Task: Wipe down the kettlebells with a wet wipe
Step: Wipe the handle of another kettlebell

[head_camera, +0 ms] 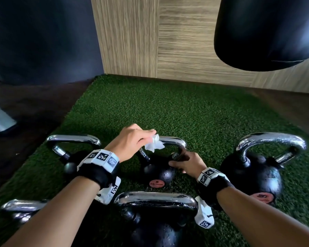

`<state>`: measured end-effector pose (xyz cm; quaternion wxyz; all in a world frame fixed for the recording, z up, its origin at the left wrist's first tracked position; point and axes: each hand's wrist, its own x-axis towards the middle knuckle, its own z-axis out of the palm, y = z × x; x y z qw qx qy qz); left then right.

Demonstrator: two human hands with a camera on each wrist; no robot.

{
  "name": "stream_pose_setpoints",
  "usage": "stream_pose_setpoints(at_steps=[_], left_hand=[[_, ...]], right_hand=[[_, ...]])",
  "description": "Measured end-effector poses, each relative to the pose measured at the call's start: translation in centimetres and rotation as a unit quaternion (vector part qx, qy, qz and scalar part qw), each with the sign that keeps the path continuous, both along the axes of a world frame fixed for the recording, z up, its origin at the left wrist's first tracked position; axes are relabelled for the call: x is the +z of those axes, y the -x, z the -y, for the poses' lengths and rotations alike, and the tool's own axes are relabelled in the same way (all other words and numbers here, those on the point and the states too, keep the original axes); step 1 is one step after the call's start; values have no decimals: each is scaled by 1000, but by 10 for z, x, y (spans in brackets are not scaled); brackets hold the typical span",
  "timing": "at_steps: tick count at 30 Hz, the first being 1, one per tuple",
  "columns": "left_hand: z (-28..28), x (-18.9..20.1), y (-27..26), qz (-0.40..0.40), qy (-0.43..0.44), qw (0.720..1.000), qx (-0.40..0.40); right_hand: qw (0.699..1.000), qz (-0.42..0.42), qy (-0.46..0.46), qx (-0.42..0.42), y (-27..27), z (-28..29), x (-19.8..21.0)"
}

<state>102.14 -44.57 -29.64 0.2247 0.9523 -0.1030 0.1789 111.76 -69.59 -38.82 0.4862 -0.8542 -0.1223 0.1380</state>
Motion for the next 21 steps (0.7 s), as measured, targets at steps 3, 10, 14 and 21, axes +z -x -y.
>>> stream_pose_setpoints(at_steps=[3, 10, 14, 21], left_hand=[[-15, -12, 10, -14, 75, 994, 73], [-23, -32, 19, -32, 142, 986, 81], [-21, -43, 21, -64, 175, 974, 130], [-14, -75, 25, -19, 257, 954, 156]], right_hand=[[1000, -8, -6, -1, 1, 0, -1], [1000, -15, -7, -1, -1, 2, -3], [1000, -17, -12, 16, 1, 4, -2], [1000, -3, -9, 20, 3, 6, -1]])
